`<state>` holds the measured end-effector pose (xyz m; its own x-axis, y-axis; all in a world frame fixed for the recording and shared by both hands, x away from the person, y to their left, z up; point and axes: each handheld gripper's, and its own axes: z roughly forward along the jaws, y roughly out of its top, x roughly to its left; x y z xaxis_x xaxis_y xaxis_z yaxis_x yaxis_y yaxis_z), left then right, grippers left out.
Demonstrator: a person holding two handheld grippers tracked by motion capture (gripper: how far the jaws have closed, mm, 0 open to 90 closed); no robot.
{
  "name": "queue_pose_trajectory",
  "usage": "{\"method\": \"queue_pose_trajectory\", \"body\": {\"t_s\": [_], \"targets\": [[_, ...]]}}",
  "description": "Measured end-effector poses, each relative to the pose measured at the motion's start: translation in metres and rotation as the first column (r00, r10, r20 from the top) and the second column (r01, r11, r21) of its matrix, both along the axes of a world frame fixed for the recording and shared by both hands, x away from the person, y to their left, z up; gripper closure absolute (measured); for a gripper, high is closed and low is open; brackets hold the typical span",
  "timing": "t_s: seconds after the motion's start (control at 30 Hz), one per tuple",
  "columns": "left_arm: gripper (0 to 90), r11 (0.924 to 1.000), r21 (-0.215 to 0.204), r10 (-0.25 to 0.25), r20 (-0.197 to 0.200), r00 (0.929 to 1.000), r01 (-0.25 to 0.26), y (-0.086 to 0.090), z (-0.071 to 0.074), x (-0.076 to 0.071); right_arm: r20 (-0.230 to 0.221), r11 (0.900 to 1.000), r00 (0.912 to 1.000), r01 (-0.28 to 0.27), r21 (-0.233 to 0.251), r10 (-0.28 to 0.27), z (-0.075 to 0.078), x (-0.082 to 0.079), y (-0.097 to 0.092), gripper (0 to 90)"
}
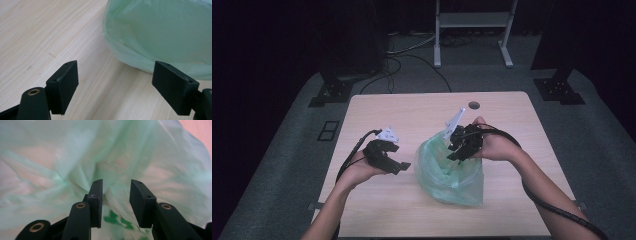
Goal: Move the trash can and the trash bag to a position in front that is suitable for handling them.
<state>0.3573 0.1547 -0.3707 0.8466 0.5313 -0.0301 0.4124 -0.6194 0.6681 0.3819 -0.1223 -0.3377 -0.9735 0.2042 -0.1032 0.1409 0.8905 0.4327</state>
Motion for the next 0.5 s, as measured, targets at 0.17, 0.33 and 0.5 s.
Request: {"method": "queue_pose_trajectory", "body": {"t_s": [0.17,0.33,0.5], "targets": [[19.8,1.0000,0.003,-0.003,-0.005,1.0000,0.003,-0.002,-0.001,0.001,0.039,0.9995,0.9987,0.033,0.006,-0.033,0.000,0.003,-0.009,60.4],[19.8,1.0000,-0.002,-0.006,-0.006,1.0000,0.006,-0.003,-0.002,0.002,0.080,0.9987,0.9955,0.048,0.014,-0.049,-0.001,0.008,-0.013,64.3],[19.8,1.0000,-0.007,-0.005,-0.007,1.0000,0.004,-0.004,-0.003,0.002,0.117,0.9965,0.9897,0.081,0.022,-0.083,-0.003,0.019,-0.018,65.6]]}}
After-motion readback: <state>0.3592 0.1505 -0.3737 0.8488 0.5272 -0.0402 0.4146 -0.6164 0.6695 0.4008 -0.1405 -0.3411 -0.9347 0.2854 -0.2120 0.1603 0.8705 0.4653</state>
